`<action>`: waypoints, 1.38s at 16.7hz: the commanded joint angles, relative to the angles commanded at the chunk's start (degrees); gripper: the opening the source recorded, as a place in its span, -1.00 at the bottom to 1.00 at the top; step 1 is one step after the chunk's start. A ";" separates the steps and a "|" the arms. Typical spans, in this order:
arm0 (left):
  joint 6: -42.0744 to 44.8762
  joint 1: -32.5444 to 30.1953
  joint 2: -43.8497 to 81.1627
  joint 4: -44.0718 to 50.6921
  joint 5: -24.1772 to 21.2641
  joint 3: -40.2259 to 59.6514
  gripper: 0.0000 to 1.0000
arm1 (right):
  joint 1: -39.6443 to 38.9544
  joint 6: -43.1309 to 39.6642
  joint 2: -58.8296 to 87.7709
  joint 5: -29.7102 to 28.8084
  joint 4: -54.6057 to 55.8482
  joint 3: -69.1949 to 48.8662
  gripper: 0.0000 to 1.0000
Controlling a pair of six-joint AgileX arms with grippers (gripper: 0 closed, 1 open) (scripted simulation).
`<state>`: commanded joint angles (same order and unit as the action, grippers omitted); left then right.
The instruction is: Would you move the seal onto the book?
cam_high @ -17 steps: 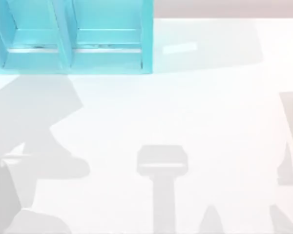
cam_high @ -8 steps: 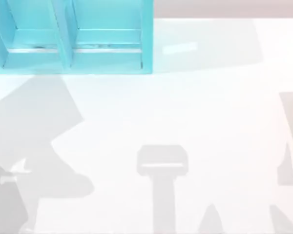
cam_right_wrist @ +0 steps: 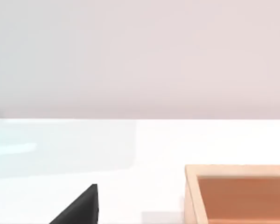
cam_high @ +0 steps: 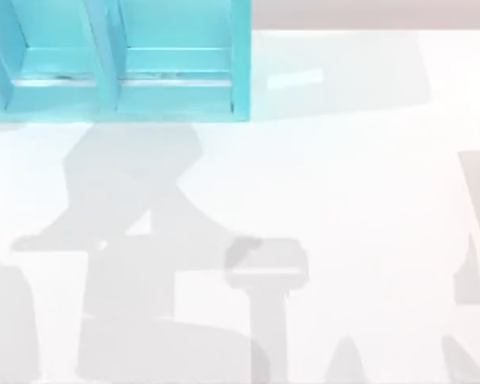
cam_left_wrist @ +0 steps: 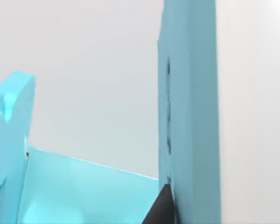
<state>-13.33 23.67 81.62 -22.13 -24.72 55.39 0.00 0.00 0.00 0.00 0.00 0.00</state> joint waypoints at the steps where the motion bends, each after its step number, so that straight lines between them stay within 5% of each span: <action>1: -4.59 -3.87 0.22 0.12 4.10 0.62 -1.00 | 0.00 0.00 0.00 0.00 0.00 0.00 1.00; 15: -79.95 -67.57 17.74 5.23 69.00 8.80 -1.00 | 0.00 0.00 0.00 0.00 0.00 0.00 1.00; 19: -96.35 -79.64 27.58 6.57 81.61 10.57 -1.00 | 0.00 0.00 0.00 0.00 0.00 0.00 1.00; 23: -105.89 -86.00 35.01 7.27 88.38 11.75 -1.00 | 0.00 0.00 0.00 0.00 0.00 0.00 1.00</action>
<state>-119.23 -62.34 116.63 -14.86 63.65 67.14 0.00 0.00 0.00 0.00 0.00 0.00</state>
